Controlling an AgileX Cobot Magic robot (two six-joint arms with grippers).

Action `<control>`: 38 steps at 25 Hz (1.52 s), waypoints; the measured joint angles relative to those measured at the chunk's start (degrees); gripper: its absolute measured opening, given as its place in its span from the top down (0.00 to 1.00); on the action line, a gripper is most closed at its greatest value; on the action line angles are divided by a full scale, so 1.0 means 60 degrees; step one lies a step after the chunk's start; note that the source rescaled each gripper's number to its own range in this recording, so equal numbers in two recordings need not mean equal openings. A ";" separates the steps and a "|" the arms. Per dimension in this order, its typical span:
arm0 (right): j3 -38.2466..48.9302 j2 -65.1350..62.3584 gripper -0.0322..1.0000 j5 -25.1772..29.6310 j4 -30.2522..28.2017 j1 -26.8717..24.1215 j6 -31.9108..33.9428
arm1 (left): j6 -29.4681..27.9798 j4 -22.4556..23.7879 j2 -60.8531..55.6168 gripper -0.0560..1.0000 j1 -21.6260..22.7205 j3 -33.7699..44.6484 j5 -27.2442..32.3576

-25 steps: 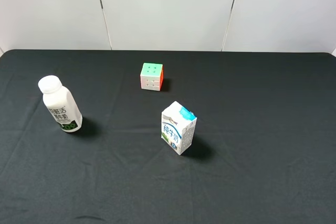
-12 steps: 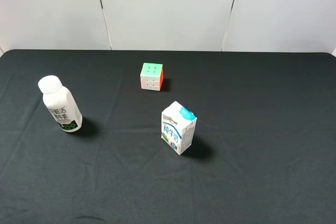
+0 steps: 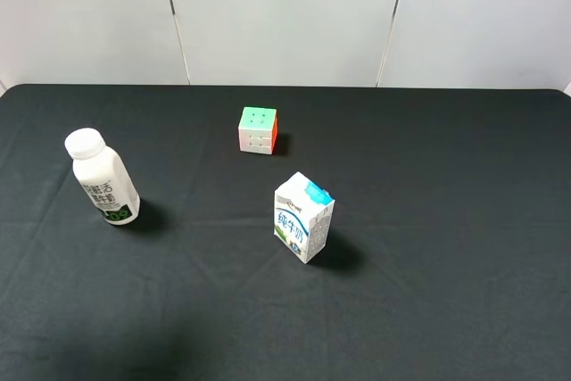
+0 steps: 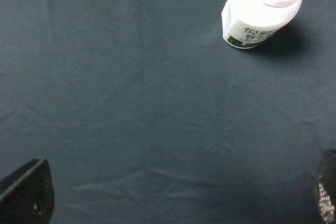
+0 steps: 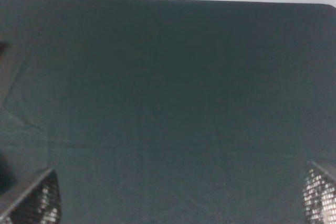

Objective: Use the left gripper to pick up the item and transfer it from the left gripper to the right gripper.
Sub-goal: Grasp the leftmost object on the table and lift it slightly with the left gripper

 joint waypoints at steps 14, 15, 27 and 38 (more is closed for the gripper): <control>0.0000 0.0000 0.00 0.0000 0.0000 0.0000 0.0000 | -0.1212 -0.0783 0.4571 0.00 -0.1120 -0.0417 -0.2552; 0.0000 0.0000 0.00 0.0000 0.0000 0.0000 0.0000 | -0.1241 -0.0864 0.4821 0.00 -0.1193 -0.0417 -0.2708; 0.0000 0.0000 0.00 0.0000 0.0000 0.0000 0.0000 | -0.1696 -0.1022 0.6843 0.00 -0.1431 -0.0420 -0.3962; 0.0000 0.0000 0.00 0.0000 0.0000 0.0000 0.0000 | -0.1715 -0.0600 0.7041 0.00 -0.1431 -0.0427 -0.4258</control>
